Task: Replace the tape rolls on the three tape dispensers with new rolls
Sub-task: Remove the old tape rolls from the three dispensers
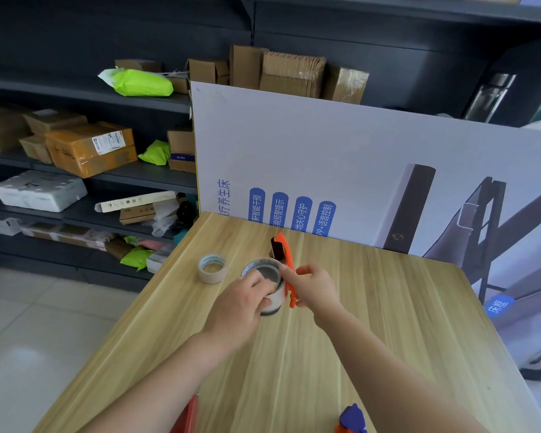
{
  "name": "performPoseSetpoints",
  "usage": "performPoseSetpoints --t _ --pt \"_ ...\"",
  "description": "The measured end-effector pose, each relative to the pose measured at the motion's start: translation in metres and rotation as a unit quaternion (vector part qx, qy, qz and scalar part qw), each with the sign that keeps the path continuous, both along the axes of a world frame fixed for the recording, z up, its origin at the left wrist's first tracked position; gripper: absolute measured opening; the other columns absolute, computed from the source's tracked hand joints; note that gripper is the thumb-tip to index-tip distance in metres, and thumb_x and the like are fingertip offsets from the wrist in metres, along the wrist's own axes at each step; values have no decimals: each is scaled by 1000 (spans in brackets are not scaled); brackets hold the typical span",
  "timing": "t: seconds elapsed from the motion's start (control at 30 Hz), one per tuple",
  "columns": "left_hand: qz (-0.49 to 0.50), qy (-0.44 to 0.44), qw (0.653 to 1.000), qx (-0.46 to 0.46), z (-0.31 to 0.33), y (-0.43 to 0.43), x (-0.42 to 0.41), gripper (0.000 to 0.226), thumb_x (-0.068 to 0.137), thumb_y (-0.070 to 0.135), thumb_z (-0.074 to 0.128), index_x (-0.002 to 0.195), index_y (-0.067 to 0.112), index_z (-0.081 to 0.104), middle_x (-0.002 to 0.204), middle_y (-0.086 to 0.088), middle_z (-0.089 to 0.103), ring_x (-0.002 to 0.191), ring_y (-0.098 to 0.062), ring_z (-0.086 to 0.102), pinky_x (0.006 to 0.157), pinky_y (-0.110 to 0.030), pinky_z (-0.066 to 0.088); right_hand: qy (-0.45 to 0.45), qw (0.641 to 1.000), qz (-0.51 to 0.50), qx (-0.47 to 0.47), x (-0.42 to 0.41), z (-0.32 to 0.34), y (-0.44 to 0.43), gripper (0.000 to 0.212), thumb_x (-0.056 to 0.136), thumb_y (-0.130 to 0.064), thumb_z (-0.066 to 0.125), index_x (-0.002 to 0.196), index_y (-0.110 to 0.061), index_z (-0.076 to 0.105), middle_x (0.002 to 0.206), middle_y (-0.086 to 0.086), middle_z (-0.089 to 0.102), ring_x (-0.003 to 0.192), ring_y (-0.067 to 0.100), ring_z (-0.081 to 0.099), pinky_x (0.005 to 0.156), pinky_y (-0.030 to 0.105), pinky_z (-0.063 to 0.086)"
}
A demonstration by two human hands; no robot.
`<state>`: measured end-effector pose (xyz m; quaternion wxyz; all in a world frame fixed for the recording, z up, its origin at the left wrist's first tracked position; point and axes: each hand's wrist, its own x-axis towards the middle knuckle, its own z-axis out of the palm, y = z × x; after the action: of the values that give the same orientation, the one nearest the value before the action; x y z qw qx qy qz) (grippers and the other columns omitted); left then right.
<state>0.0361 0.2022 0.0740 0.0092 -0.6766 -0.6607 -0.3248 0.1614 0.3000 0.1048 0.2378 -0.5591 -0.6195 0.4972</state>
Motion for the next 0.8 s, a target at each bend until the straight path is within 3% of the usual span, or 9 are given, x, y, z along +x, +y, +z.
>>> performPoseSetpoints --t 0.1,0.17,0.23,0.33,0.47,0.57,0.67,0.8 --pt "-6 11 1000 3 -4 0 0 16 80 2 61 85 16 58 84 3 53 71 -16 52 54 -29 44 34 999 1 -40 1 -6 2 40 80 -44 71 108 -16 63 76 -2 65 65 13 59 64 32 54" --pt "7 -33 999 1 -5 1 -2 16 82 0 62 86 16 60 86 7 51 74 -11 52 60 -19 40 87 994 -12 -62 2 -9 2 34 84 -39 70 109 -17 65 70 -3 61 62 12 53 59 26 46" --pt "33 -90 995 -1 -6 3 -6 12 84 2 61 85 14 60 89 12 49 75 -4 50 62 -11 36 123 987 -39 -92 1 -12 4 29 87 -33 68 110 -16 65 68 -1 55 63 14 50 64 30 46" --pt "63 -140 988 -12 -8 4 -13 13 84 3 61 80 15 58 84 14 48 77 -6 52 63 -17 40 129 985 -49 -100 -2 -18 7 28 87 -27 67 113 -16 65 66 -1 53 61 14 49 67 33 46" --pt "69 -152 985 -32 -12 6 -19 14 84 8 62 76 16 54 76 11 51 74 -9 51 64 -29 42 130 986 -69 -81 -8 -27 8 29 84 -26 72 111 -19 65 71 -2 60 59 11 52 60 27 43" --pt "67 -85 993 -47 -17 8 -17 14 89 11 56 79 14 47 76 7 49 73 -17 47 59 -32 39 122 987 -84 -68 -12 -34 10 34 81 -27 74 113 -21 65 88 0 69 62 11 56 58 26 43" --pt "56 -42 996 -60 -23 11 -12 12 95 16 48 85 16 41 74 4 46 67 -18 43 49 -23 25 131 985 -93 -58 -13 -39 13 33 83 -26 73 115 -20 64 101 4 71 72 13 62 61 25 47" --pt "84 -139 985 -56 -26 17 -14 12 99 19 41 88 16 38 62 7 41 52 -12 39 46 -25 21 134 983 -113 -62 -13 -49 20 31 84 -22 73 114 -18 65 102 7 71 77 17 63 62 25 48"
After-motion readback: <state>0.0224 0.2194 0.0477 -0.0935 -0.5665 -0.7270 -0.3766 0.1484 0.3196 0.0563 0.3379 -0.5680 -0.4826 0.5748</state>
